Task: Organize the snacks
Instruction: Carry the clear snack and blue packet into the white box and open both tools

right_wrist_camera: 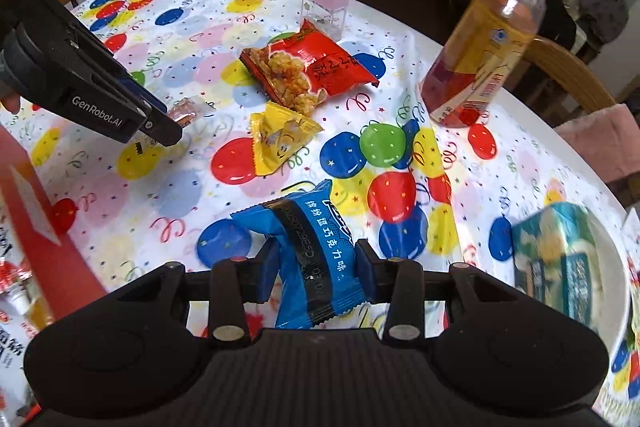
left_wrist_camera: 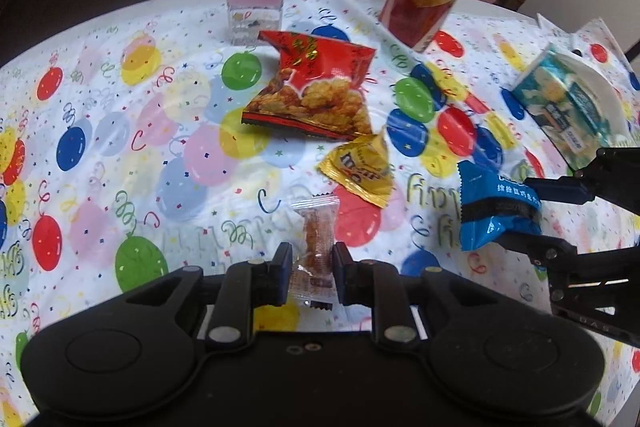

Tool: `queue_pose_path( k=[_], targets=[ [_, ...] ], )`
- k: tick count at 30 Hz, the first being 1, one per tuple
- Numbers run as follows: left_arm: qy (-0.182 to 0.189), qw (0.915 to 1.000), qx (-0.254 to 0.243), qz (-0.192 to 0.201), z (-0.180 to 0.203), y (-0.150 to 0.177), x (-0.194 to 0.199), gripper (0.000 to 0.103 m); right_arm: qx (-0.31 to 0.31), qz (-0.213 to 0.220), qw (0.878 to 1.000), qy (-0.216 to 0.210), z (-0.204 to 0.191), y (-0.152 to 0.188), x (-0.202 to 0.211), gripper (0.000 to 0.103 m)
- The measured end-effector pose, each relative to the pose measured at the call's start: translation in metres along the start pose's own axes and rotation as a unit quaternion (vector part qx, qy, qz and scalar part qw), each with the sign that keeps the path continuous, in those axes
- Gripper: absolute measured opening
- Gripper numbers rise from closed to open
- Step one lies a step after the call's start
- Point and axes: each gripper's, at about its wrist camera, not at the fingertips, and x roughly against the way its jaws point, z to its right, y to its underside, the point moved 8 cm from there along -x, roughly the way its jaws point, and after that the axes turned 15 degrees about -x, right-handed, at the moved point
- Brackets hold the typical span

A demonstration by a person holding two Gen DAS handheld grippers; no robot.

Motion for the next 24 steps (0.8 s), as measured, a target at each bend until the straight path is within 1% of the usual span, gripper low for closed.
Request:
queue_pose_path(
  k=[12,18,24],
  targets=[
    [0.011,0.9989,-0.028,0.037,0.019,0.022,0.061,0.019,-0.038,0.038,0.999,0.01,-0.025,0.021,0.082,0.04],
    [0.015,0.9973,-0.045,0.056,0.026,0.037,0.094,0.019,-0.041,0.051,0.998,0.013,-0.05,0.036,0.118,0.04],
    [0.018,0.9956,-0.061,0.069,0.032,0.057,0.12,0.019,-0.048,0.057,0.997,0.015,-0.076,0.052,0.144,0.04]
  ],
)
